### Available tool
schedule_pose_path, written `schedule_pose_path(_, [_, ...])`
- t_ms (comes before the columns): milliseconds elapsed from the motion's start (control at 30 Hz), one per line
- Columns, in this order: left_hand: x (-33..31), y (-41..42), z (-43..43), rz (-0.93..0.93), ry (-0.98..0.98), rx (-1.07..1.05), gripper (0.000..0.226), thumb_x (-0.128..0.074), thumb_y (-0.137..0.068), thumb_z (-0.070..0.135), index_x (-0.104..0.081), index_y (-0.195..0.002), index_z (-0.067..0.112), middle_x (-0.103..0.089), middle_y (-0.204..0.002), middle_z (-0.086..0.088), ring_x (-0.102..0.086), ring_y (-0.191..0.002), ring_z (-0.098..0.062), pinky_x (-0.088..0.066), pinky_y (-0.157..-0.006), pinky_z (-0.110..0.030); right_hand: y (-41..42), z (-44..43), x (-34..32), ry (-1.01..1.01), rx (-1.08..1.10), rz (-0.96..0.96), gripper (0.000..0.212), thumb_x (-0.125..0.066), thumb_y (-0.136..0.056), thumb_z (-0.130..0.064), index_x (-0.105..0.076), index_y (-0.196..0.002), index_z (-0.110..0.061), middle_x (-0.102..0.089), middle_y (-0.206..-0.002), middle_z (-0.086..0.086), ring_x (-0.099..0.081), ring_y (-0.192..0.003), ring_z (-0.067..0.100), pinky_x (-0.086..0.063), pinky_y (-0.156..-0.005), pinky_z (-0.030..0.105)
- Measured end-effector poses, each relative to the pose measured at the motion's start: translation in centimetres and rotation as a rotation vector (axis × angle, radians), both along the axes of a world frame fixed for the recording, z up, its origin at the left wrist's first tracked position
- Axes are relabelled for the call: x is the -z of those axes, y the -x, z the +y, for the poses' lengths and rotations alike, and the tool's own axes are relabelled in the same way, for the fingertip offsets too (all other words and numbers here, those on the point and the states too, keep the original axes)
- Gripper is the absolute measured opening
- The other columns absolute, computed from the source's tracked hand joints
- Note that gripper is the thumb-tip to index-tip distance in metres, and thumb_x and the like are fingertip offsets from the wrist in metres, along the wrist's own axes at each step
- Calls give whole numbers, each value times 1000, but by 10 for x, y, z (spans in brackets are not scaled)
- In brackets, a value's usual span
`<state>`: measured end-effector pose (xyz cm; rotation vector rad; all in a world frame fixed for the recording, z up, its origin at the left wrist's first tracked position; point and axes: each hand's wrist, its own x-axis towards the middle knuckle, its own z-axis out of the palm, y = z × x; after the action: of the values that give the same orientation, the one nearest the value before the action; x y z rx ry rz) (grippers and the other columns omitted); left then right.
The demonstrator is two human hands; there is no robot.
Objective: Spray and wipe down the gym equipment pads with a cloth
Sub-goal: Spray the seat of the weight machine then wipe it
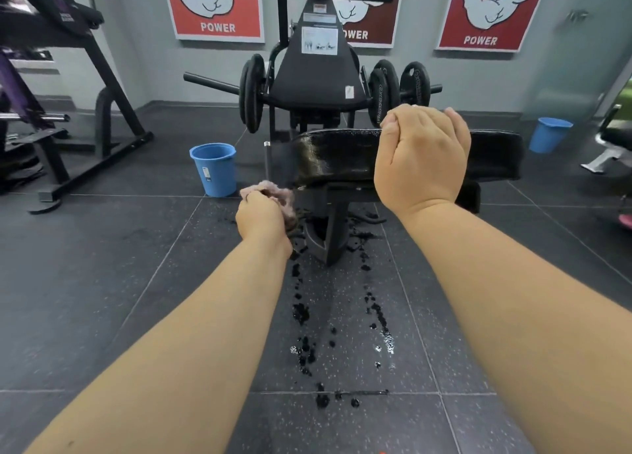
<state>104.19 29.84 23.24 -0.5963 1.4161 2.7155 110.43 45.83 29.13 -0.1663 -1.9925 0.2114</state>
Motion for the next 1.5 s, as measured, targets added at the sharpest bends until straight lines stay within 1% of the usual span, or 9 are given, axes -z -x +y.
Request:
schedule_pose_path(133, [13, -8, 0, -102, -79, 140, 46, -33, -99, 5, -49, -56, 8, -46, -33, -2, -44, -39, -15, -52, -63, -21, 0, -2, 0, -7, 21, 3, 44, -24, -97, -32, -65, -92, -20, -56, -81, -11, -58, -96, 19, -25, -114, 36])
schedule_pose_path(300, [-14, 1, 20, -58, -252, 92, 23, -47, -97, 9, -54, -76, 15, -62, -66, -4, -56, -35, -13, -54, -44, -22, 2, -1, 2, -19, 27, 67, 38, -30, -97, -29, -65, -87, -18, -62, -76, -6, -58, -86, 21, -31, -109, 38])
schedule_pose_path(433, [-18, 7, 13, -54, -278, 87, 49, -30, -89, -12, -61, -123, 7, -64, -98, -12, -63, -66, -23, -56, -47, -30, 4, -1, 3, -25, 29, 92, 35, -33, -97, -27, -65, -86, -17, -64, -74, -5, -57, -83, 23, -33, -107, 39])
schedule_pose_path(567, [-12, -19, -2, 7, -245, 186, 27, -34, -93, -14, -53, -85, 3, -61, -73, -13, -59, -51, -18, -47, -40, -19, 3, -2, 3, -19, 22, 60, 37, -30, -98, -29, -64, -88, -17, -64, -77, -4, -57, -85, 23, -31, -108, 38])
schedule_pose_path(733, [-10, -2, -4, 15, -139, 160, 23, -39, -95, -7, -53, -92, 11, -51, -76, -6, -54, -41, -11, -45, -38, -18, 2, -1, 3, -34, 16, 44, 38, -29, -98, -28, -64, -89, -17, -63, -78, -3, -54, -82, 23, -33, -103, 38])
schedule_pose_path(900, [-2, 24, 16, -61, -225, 83, 44, -37, -92, 0, -61, -126, 17, -68, -120, -13, -71, -99, -30, -56, -81, -59, 4, -1, 4, -47, 38, 97, 34, -35, -97, -25, -64, -83, -15, -59, -70, -3, -50, -74, 24, -36, -95, 38])
schedule_pose_path(1033, [-24, -10, 7, -59, -315, 137, 32, -31, -91, -14, -53, -81, 8, -57, -70, -7, -59, -51, -16, -53, -43, -23, 4, -2, 5, -62, 33, 112, 34, -35, -97, -25, -63, -82, -14, -61, -71, -2, -51, -74, 25, -36, -95, 37])
schedule_pose_path(1167, [-36, -59, -7, 84, -331, 256, 28, -38, -92, -16, -54, -80, 4, -55, -69, -9, -53, -52, -14, -56, -57, -22, 1, 0, 3, -62, 34, 83, 37, -31, -97, -27, -63, -84, -14, -62, -75, 0, -51, -77, 27, -35, -95, 38])
schedule_pose_path(1500, [-26, -93, -61, 208, 124, 517, 24, -60, -96, 27, -65, -117, 16, -74, -99, -4, -72, -78, -17, -61, -76, -36, -22, -12, -2, 24, -132, -151, 28, -40, -99, -22, -60, -117, -16, -50, -143, 5, -35, -139, 27, -16, -118, 39])
